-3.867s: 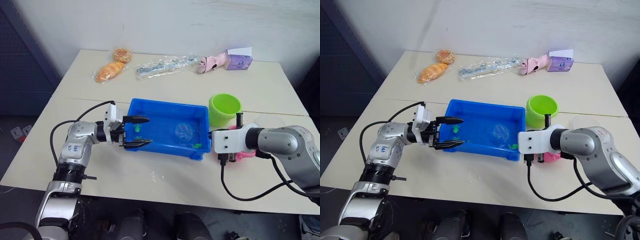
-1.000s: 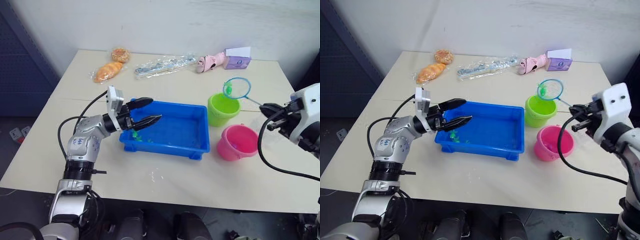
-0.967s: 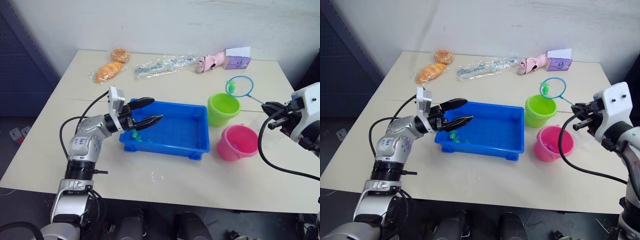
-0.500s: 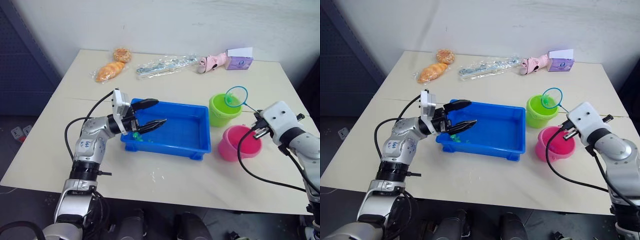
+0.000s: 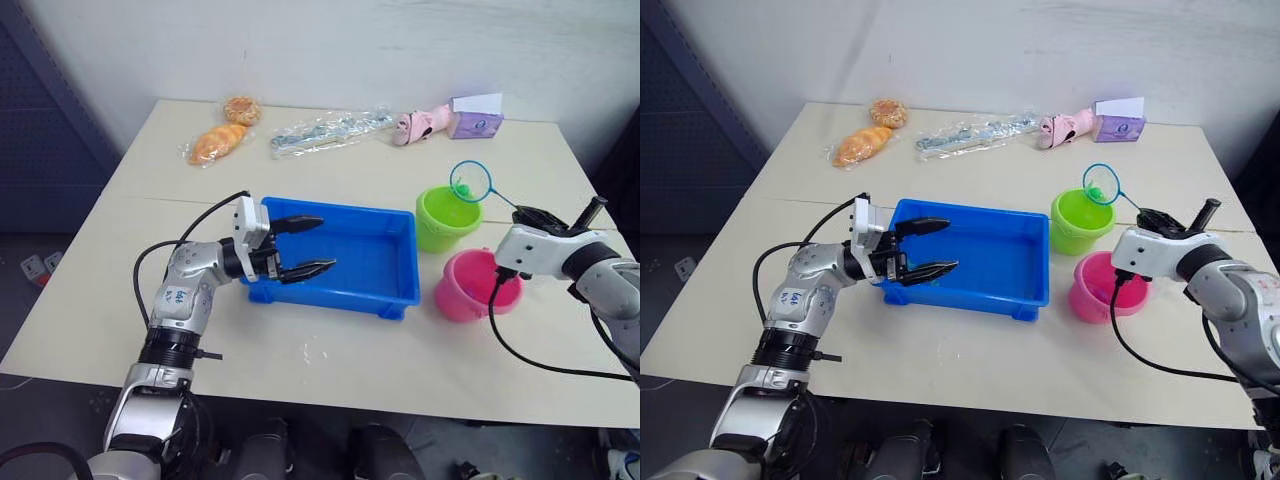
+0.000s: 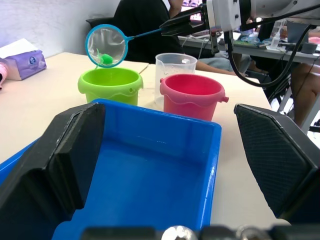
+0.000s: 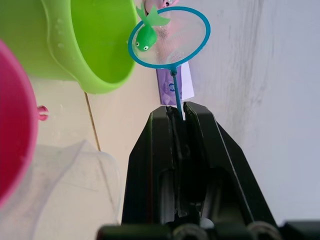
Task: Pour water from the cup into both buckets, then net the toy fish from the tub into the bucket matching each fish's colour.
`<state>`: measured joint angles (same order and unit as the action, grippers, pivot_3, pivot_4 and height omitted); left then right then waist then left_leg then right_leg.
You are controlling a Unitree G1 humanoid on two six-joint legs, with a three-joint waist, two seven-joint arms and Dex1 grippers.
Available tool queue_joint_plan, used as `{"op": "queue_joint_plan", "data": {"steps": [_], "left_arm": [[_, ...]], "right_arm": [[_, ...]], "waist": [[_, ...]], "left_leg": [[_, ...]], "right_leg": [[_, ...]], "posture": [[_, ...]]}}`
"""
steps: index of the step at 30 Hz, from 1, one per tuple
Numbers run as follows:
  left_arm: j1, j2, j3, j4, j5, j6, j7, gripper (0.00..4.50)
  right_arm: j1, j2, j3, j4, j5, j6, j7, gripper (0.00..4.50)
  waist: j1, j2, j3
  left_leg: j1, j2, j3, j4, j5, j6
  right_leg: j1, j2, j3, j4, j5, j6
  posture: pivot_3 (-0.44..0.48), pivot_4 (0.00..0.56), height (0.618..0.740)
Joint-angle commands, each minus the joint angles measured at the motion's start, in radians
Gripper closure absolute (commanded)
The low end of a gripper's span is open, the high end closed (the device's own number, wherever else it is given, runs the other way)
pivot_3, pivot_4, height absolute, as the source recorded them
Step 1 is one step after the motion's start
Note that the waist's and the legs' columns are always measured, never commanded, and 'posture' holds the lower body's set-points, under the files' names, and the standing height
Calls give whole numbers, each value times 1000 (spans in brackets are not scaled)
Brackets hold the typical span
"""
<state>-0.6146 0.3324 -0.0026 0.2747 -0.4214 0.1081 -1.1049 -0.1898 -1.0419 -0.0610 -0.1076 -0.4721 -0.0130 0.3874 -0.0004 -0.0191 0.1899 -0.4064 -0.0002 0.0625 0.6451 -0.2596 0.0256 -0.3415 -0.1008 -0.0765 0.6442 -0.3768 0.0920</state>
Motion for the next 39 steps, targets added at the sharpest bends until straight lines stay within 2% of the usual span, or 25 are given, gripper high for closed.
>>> {"op": "queue_joint_plan", "data": {"steps": [1,7,12,17,19,22,26,30,33,35,39], "left_arm": [[-12,-4,22,-19,-14,-13,15,56],[-18,-13,32,-12,-14,-18,30,56],[-27,-25,35,2,-9,-30,38,56],[-17,-35,22,-5,-3,-39,40,56],[-15,-37,24,-10,-7,-35,44,56],[-13,-27,32,-13,-10,-31,39,56],[2,70,96,-6,-39,-15,-15,56],[34,206,170,27,-64,8,-90,56],[66,306,207,50,-64,8,-151,56],[88,358,230,78,-54,-6,-166,56],[135,428,261,105,-41,-3,-173,56]], "right_arm": [[7,-30,-20,1,-39,-63,-18,4500],[24,-68,-28,43,-112,-183,-85,4500],[2,-74,-54,102,-110,-261,-151,4500],[18,-60,-49,91,-157,-302,-206,4500],[21,-52,-68,97,-145,-292,-209,4500],[22,10,-129,65,24,-266,-153,4500],[5,97,-140,-80,439,-110,73,4500],[-27,163,-52,-293,778,230,224,4500],[-64,171,50,-379,864,429,279,4500],[-120,199,109,-408,897,582,258,4500],[-207,246,235,-390,842,695,249,4500]], "waist": [[0,0,0],[0,0,0],[0,0,0],[-1,0,0],[0,0,0],[0,0,0],[0,0,0],[-7,0,0],[-10,1,1],[-10,2,1],[-10,2,2]], "left_leg": [[0,0,0,0,0,0],[0,0,0,0,0,0],[0,0,0,0,0,0],[0,0,0,0,0,0],[0,0,0,0,0,0],[0,0,0,1,0,0],[0,1,0,1,0,0],[0,2,0,1,0,-1],[1,5,-1,0,0,-1],[1,4,-2,0,-1,0],[1,3,-2,1,-2,1]], "right_leg": [[0,0,0,0,0,0],[0,0,0,0,0,0],[0,0,0,0,0,0],[0,0,0,0,0,0],[0,1,0,0,0,0],[0,0,0,0,0,0],[1,1,0,0,0,0],[1,3,0,0,0,0],[1,4,0,0,0,0],[1,3,0,0,0,-1],[0,-1,0,0,0,-1]], "posture": [[0,150,740],[0,150,740],[0,150,740],[0,150,740],[0,150,740],[0,150,740],[0,150,740],[0,150,740],[0,150,740],[0,150,740],[0,150,740]]}}
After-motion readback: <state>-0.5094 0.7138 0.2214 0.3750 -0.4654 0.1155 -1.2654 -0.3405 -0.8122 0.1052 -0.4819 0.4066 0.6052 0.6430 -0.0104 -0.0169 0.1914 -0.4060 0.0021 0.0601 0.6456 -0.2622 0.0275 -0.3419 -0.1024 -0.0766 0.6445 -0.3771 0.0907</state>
